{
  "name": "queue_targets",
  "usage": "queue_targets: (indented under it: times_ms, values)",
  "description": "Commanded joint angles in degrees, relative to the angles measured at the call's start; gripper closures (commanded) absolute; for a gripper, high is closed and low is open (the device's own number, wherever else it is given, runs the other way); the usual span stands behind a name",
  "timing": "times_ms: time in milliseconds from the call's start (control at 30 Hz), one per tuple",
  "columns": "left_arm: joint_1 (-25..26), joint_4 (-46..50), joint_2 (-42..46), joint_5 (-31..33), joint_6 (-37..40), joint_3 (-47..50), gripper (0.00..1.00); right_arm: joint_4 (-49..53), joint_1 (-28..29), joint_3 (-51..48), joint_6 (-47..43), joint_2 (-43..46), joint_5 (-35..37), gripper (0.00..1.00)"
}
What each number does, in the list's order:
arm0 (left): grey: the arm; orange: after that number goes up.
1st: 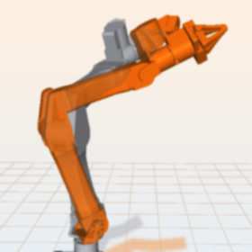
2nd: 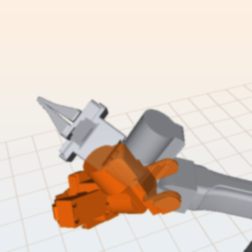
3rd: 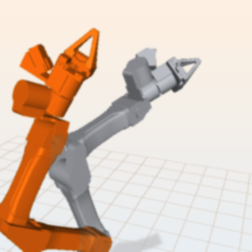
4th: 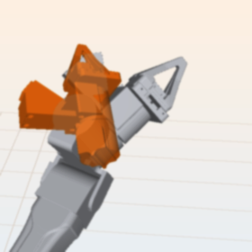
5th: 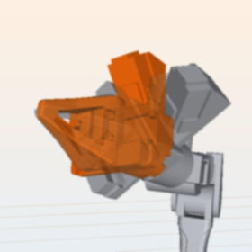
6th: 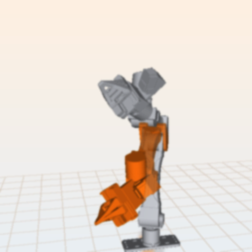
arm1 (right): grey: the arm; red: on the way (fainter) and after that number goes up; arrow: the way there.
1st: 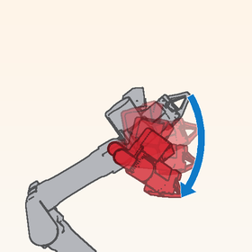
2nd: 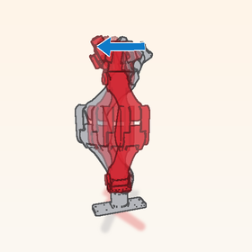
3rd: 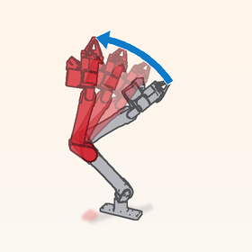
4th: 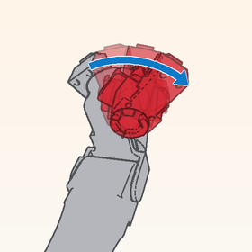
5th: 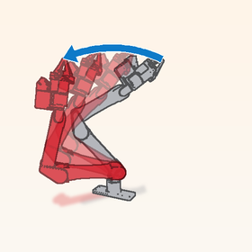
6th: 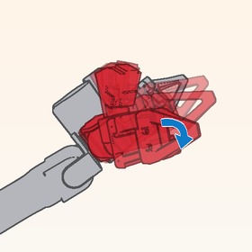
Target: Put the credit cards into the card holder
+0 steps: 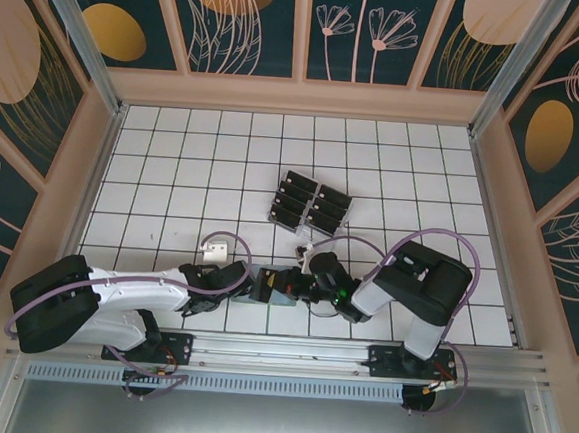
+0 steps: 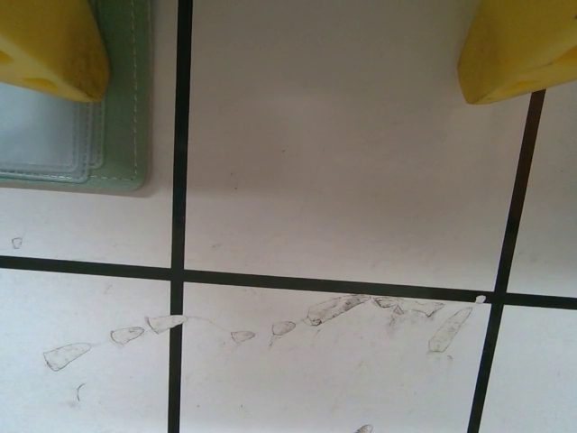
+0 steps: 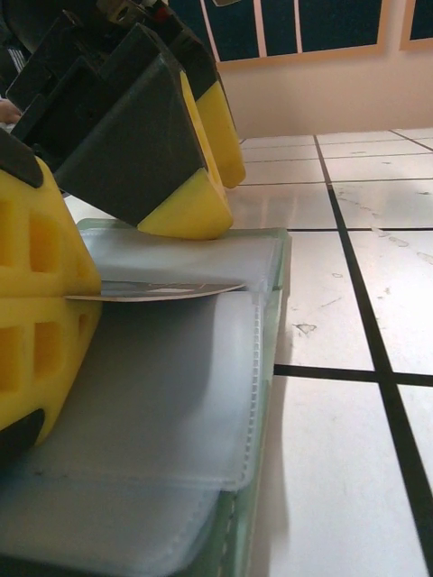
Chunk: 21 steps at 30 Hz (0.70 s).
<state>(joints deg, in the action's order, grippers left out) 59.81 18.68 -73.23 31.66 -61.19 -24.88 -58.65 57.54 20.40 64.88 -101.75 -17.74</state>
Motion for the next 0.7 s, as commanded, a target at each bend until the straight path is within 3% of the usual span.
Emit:
queue_targets:
  times_ms: [0,33,200,367,467,667]
  values:
    - [0.2,2.9,-0.9,0.8,-0.3,1.3,0.01,6.7,-0.5,0.6,-1.6,-1.8,-1.9,1.0]
    - [0.2,2.9,-0.9,0.8,-0.3,1.3,0.01,7.0,-0.6,0.8,-2.0,-1.6,-2.1,0.99]
    - [0.2,2.9,-0.6,0.6,-0.2,0.8,0.01,13.9,-0.9,1.9,-4.9,3.1,-1.2,0.74]
    - [0.2,2.8,0.4,0.5,-0.2,0.6,0.01,25.4,-0.9,3.5,-8.7,9.5,2.8,0.59]
    - [0.2,3.0,0.8,0.7,-0.1,0.5,0.01,29.0,-1.3,3.4,-9.7,12.5,4.2,0.56]
    - [0.2,3.9,1.8,1.1,-0.1,0.2,0.01,35.4,-1.5,4.0,-11.3,17.5,6.8,0.57]
